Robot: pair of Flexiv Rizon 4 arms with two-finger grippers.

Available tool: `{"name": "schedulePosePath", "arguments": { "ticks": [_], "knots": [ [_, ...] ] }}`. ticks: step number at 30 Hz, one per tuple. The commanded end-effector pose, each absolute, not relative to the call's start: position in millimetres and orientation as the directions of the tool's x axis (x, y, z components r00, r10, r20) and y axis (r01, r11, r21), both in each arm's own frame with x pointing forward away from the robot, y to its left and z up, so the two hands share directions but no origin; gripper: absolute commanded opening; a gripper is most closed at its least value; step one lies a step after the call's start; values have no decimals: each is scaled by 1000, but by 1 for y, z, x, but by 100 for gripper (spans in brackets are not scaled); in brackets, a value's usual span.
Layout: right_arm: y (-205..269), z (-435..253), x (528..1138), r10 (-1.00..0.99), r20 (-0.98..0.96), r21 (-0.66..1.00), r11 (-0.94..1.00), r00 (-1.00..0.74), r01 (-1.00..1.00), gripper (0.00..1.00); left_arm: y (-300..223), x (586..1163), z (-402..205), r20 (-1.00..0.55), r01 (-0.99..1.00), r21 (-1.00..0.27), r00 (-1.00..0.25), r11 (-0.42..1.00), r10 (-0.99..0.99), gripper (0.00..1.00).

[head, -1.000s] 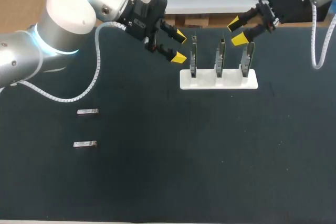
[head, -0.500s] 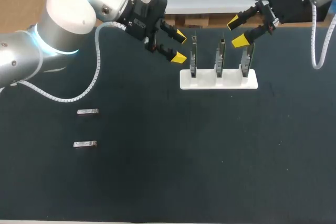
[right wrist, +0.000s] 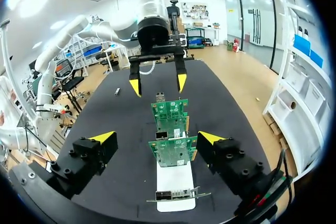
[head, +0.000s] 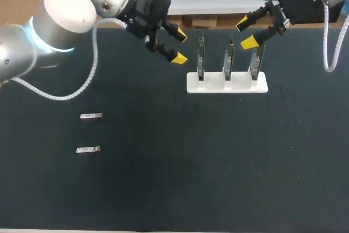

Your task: Pick up the optical module with the left hand, and insert it into the network port with the right hand.

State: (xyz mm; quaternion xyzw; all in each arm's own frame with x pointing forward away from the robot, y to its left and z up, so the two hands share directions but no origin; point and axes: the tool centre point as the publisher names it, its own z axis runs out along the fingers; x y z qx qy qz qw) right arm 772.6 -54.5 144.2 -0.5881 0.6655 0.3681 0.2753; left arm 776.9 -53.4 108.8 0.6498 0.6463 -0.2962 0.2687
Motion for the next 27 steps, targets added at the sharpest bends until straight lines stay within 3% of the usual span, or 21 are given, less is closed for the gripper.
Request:
{"name": "schedulePosePath", "arguments": {
  "ticks": [1,17,22,27],
  "knots": [
    [-54,144,771,-581,-799,164,41,-157,-986,100,-27,752,125,-692,999,28,-7,37,722,100],
    [-54,144,771,-581,-799,164,41,-157,-986,100,70,706,127,-436,978,203,46,49,899,100],
    [-54,144,771,-581,-799,164,41,-157,-986,100,98,689,107,-291,980,200,43,17,956,100],
    [-54,144,771,-581,-799,164,41,-157,-986,100,121,676,91,-250,983,175,-1,46,968,100]
  ]
}}
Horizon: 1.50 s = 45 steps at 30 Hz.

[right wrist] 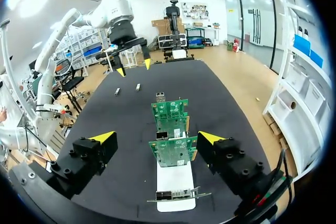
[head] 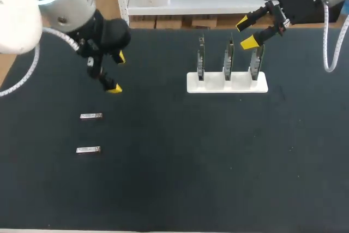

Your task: Pick up the optical module with the left hand, and insert it into the network port with the right hand.

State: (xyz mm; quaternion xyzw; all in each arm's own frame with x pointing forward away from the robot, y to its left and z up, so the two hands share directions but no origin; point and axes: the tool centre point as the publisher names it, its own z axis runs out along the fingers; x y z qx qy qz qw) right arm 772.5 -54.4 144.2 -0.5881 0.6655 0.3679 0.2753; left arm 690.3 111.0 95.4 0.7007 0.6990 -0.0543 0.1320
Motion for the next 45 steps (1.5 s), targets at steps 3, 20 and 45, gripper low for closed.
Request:
{"name": "schedulePosePath", "arguments": {
  "ticks": [3,20,45],
  "knots": [
    [-54,144,771,-581,-799,164,41,-157,-986,100,133,670,84,-223,983,176,-18,58,975,100],
    [-54,144,771,-581,-799,164,41,-157,-986,100,180,652,52,-151,996,57,-61,70,987,100],
    [-54,144,771,-581,-799,164,41,-157,-986,100,206,644,12,-97,995,-33,-100,97,990,100]
  ]
}}
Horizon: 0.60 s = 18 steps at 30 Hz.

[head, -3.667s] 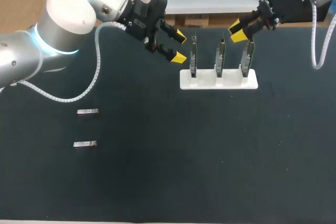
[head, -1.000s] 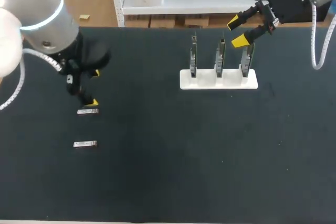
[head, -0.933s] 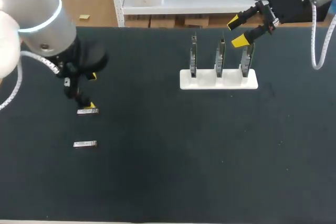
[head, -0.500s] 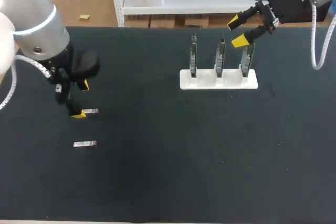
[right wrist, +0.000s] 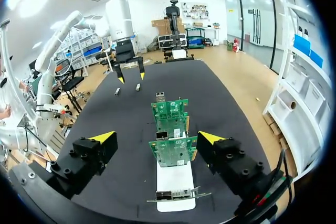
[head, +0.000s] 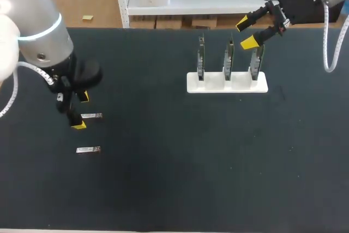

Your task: Pick up the optical module with the left hand, and insert it into the network port with the right hand.

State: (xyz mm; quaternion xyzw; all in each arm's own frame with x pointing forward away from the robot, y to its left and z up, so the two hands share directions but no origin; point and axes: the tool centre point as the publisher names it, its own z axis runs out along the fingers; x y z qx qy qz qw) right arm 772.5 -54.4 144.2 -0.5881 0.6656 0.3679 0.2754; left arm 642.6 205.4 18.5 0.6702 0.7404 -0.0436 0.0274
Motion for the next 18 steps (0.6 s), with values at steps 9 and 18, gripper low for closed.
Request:
{"name": "schedulePosePath", "arguments": {
  "ticks": [9,18],
  "knots": [
    [-54,144,771,-581,-799,164,41,-157,-986,100,211,648,-2,-71,994,-54,-101,97,992,100],
    [-54,144,771,-581,-799,164,41,-157,-986,100,211,658,-11,-62,993,-68,-98,93,993,100]
  ]
}}
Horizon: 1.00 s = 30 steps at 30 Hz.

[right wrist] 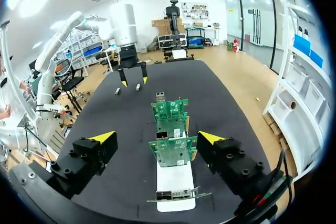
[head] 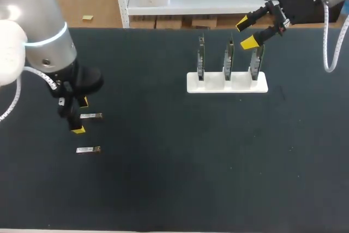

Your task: Pick up the optical module with the left hand, and insert it into the network port with the right hand.

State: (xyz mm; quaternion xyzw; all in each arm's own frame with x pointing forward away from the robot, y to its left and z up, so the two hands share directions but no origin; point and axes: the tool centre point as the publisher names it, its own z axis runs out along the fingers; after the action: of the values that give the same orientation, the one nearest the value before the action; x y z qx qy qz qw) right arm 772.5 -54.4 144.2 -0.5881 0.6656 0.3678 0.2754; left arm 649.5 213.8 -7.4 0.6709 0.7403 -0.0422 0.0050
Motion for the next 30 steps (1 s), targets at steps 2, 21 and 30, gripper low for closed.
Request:
{"name": "schedulePosePath", "arguments": {
  "ticks": [2,21,30],
  "knots": [
    [-54,144,771,-581,-799,164,41,-157,-986,100,211,659,-12,-68,993,-74,-100,95,993,100],
    [-54,144,771,-581,-799,164,41,-157,-986,100,210,655,-25,-30,993,-74,-97,94,995,100],
    [-54,144,771,-581,-799,164,41,-157,-986,100,211,653,-25,-14,995,-25,-102,101,995,100]
  ]
}}
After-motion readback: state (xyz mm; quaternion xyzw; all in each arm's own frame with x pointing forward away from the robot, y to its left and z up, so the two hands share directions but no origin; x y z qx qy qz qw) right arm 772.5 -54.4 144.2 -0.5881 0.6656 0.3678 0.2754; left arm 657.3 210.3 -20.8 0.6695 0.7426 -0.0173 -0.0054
